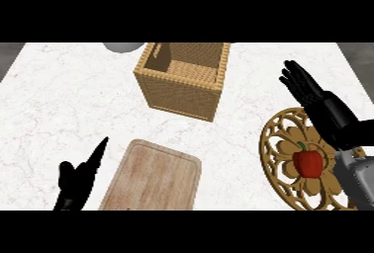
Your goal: Pick the bell pepper from the placemat and place it in the basket
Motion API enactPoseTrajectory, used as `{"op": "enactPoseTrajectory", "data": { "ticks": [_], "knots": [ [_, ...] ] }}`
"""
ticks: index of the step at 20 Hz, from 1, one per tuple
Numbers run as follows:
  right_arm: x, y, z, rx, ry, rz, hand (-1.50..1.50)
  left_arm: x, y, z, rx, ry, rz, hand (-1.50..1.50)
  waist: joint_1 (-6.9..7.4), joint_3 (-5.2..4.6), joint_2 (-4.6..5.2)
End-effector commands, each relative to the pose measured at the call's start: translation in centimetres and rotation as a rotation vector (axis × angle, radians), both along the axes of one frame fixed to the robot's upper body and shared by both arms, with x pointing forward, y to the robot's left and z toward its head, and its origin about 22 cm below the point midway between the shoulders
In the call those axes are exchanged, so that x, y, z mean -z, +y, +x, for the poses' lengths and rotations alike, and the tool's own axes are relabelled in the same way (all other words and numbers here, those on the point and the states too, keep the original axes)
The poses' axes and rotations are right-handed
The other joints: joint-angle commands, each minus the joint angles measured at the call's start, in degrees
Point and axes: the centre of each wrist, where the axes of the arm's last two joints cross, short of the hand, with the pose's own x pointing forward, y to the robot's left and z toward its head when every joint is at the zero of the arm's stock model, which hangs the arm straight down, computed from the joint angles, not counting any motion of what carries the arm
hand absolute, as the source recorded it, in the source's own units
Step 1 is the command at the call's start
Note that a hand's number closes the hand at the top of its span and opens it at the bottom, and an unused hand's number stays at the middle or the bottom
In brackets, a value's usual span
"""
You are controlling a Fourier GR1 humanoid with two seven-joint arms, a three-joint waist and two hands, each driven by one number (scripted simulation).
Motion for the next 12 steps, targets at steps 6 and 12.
{"op": "enactPoseTrajectory", "data": {
  "ticks": [6, 12],
  "knots": [
    [1.5, -6.7, -1.3, 0.220, 0.074, -0.059, 1.50, -10.1, -0.2, -3.0, 0.194, -0.121, -0.047, 0.00, -1.43, 1.90, -4.30],
    [1.6, -2.5, -1.5, 0.031, -0.059, -0.096, -1.50, -10.2, 1.3, -4.2, 0.221, -0.077, 0.067, 0.00, -1.04, 1.15, -4.44]
  ]
}}
